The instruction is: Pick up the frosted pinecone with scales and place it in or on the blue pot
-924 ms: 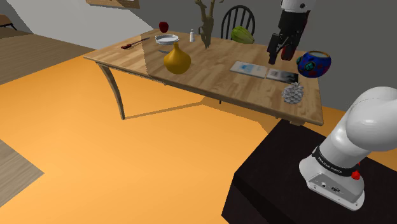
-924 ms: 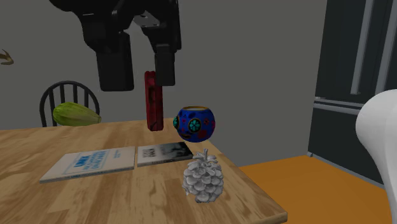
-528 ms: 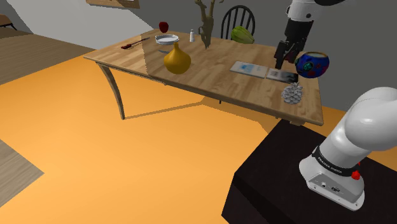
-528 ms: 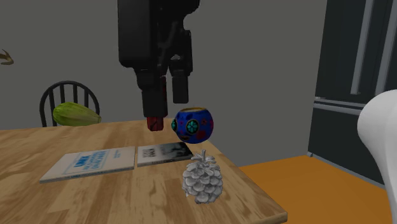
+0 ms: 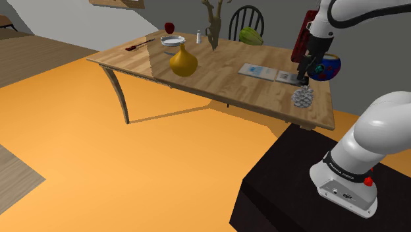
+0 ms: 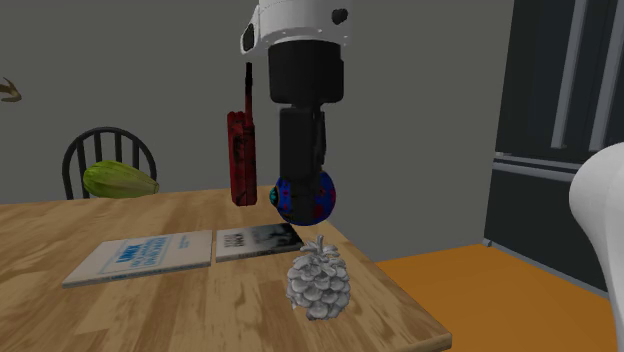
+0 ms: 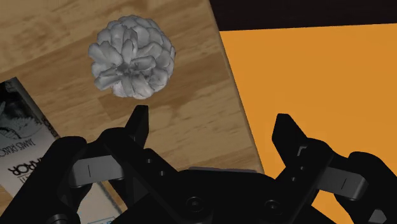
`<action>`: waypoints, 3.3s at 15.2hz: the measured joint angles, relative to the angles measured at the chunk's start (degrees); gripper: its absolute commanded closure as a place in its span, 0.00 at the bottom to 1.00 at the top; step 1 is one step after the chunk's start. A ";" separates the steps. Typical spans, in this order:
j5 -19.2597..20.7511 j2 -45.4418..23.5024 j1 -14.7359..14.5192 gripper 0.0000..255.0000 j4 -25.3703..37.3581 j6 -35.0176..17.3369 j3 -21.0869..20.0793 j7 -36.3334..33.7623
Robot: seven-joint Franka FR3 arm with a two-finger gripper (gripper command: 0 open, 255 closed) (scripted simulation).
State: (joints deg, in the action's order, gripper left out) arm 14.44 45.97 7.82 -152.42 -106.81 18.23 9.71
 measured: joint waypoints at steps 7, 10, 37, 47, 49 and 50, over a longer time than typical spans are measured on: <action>7.24 -4.50 3.90 0.00 -2.71 -9.03 9.79 9.72; 8.19 -6.23 4.09 0.00 -3.69 -11.91 11.32 10.49; 8.59 -6.98 4.17 1.00 -4.32 -13.36 11.91 10.64; 6.52 -3.66 3.81 1.00 1.20 -4.56 9.22 11.09; 6.12 -3.21 3.73 1.00 2.60 -2.74 8.75 11.29; 5.93 -3.07 3.69 1.00 3.35 -1.86 8.57 11.42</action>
State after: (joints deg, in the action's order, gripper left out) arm 20.37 42.91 11.51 -149.08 -108.68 26.80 21.13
